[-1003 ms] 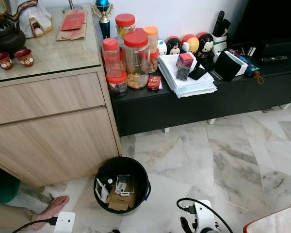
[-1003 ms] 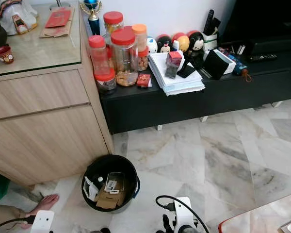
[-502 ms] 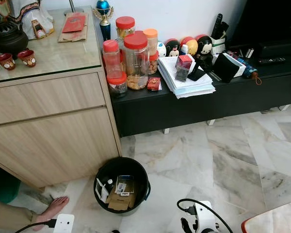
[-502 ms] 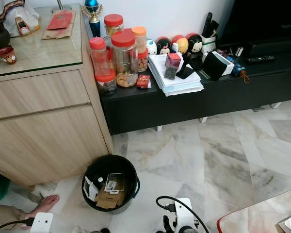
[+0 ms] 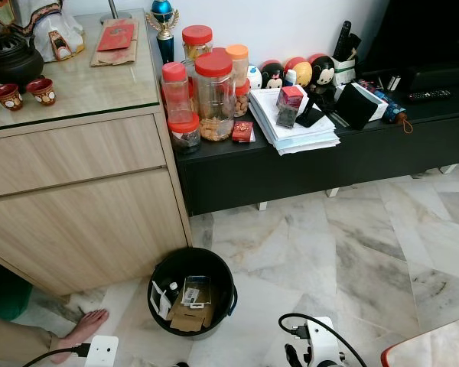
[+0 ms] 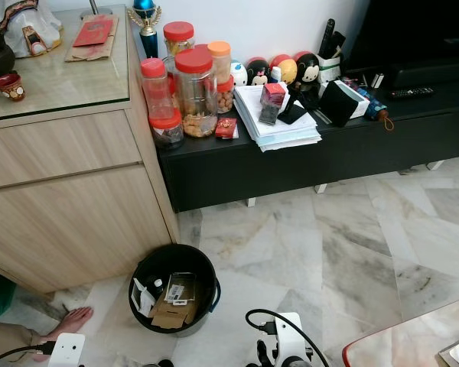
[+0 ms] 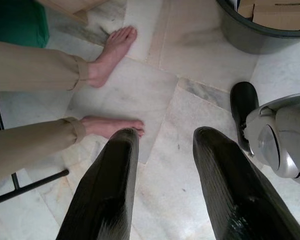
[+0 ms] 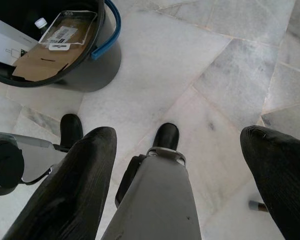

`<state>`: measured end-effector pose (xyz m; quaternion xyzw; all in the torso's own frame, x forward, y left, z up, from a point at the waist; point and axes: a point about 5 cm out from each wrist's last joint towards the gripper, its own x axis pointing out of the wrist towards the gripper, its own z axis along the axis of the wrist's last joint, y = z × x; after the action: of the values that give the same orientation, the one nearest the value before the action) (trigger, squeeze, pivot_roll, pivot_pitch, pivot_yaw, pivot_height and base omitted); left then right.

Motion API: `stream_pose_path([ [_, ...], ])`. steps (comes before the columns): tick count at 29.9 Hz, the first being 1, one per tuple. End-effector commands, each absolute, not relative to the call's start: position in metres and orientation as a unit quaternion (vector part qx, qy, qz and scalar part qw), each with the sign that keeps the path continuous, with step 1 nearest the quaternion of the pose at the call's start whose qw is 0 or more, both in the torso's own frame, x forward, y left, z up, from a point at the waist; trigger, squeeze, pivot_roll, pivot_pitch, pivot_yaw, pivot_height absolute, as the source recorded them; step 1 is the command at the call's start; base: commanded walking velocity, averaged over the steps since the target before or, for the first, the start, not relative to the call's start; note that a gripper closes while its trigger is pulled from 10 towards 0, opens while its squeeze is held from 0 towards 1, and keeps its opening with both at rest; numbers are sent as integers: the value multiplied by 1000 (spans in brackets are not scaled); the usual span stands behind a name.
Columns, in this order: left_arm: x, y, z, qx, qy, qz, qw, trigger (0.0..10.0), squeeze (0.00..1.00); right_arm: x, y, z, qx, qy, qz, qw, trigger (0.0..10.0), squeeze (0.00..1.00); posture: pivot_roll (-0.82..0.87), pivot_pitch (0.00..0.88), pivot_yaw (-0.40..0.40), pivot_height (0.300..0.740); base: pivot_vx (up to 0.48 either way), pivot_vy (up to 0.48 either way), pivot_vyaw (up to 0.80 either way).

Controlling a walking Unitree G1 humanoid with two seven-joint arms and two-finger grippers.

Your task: Picking trash to rubbish bin

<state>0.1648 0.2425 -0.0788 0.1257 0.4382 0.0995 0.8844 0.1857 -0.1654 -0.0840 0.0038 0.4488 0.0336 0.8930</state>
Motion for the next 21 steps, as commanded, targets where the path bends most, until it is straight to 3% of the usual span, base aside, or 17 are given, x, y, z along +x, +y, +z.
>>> stream_pose_path([
  [1, 157, 247, -81, 123, 448, 106, 879, 10000, 0, 180, -166, -87, 7, 459, 30, 888, 10000, 0, 115, 116, 2, 740, 0, 0, 0],
  [21, 161, 244, -80, 110, 440, 118, 883, 10000, 0, 181, -169, -86, 5, 458, 29, 888, 10000, 0, 110, 129, -9, 740, 0, 0, 0],
])
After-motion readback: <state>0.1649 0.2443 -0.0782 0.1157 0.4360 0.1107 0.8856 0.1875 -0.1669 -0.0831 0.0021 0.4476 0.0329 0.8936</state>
